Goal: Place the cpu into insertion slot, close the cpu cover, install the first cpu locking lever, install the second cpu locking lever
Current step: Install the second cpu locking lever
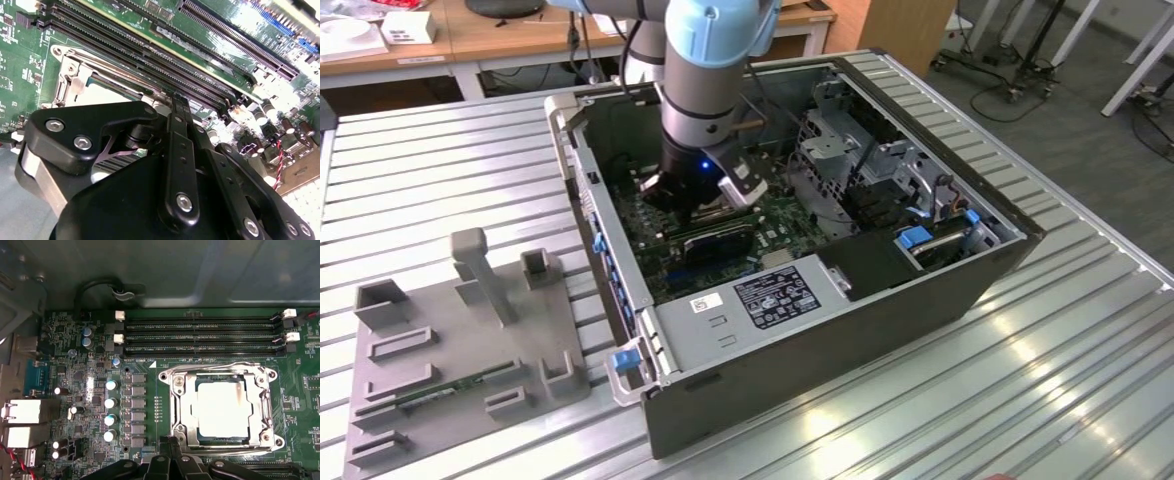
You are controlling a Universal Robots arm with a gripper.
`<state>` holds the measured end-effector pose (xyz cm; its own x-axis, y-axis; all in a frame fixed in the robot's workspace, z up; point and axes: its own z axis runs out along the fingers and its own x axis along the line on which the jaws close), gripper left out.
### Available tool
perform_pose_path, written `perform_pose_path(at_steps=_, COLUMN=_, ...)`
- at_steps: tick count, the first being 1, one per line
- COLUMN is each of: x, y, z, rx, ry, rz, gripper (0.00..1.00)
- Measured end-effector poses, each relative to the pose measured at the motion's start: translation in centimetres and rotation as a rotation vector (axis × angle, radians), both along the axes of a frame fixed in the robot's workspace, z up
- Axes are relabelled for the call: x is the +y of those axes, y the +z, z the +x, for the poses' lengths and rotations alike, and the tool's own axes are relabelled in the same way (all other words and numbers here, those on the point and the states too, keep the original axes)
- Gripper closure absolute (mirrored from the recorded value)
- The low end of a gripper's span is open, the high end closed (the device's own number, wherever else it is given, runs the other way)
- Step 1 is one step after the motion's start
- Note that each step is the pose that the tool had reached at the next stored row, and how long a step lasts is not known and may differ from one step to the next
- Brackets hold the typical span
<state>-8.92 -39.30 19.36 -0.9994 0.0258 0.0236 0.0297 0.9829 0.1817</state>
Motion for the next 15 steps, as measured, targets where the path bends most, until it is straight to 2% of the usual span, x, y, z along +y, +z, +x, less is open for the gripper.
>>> perform_pose_path(at_steps=4, x=0.23, y=0.11, z=0.02, rx=-0.0006, ry=0.000, rz=0.0006, gripper=0.89)
perform_pose_path(at_steps=6, x=0.29, y=0.15, z=0.01, rx=-0.0004, ry=0.000, rz=-0.0020, gripper=0.89)
perform_pose_path(at_steps=15, x=0.50, y=0.16, z=0.01, rx=-0.0002, ry=0.000, rz=-0.0277, gripper=0.89)
